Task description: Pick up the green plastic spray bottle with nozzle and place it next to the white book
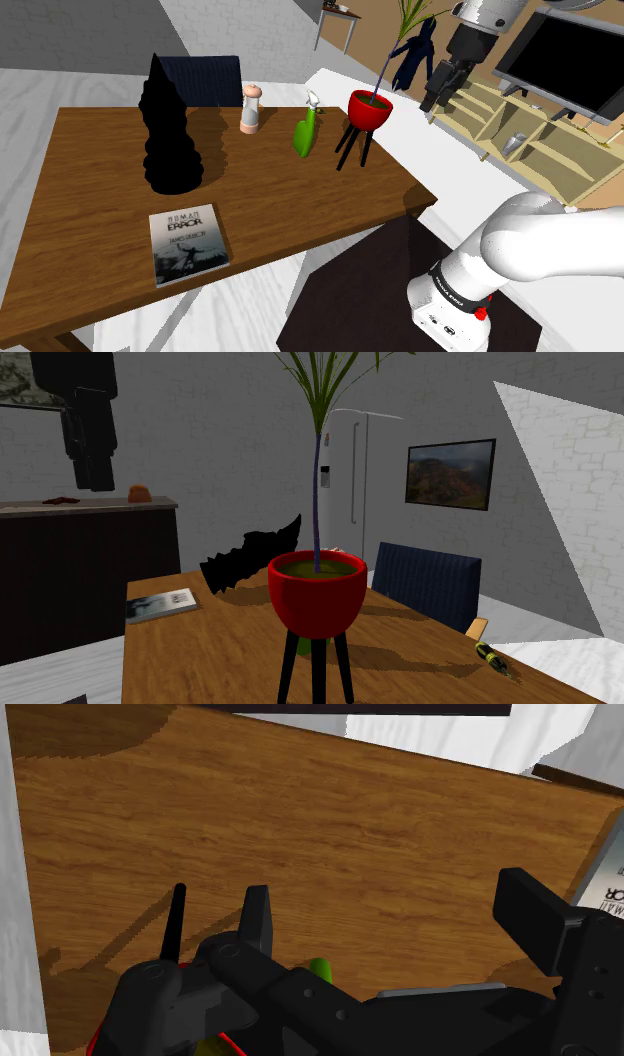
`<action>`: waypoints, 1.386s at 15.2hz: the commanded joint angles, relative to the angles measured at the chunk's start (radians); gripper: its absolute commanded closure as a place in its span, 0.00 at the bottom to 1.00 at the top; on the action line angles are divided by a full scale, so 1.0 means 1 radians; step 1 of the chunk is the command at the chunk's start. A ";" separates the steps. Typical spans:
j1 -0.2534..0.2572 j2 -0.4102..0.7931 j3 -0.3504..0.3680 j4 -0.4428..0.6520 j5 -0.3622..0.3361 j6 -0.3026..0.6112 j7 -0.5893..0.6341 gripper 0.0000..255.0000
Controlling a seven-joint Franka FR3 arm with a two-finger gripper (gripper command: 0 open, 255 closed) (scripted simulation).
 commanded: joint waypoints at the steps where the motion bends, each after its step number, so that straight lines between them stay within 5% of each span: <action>1: 0.000 0.000 0.000 0.000 0.000 0.000 0.000 0.00; 11: -0.009 0.379 0.026 0.147 0.027 0.221 0.096 0.00; 21: -0.017 0.774 0.032 0.427 0.037 0.325 0.178 0.00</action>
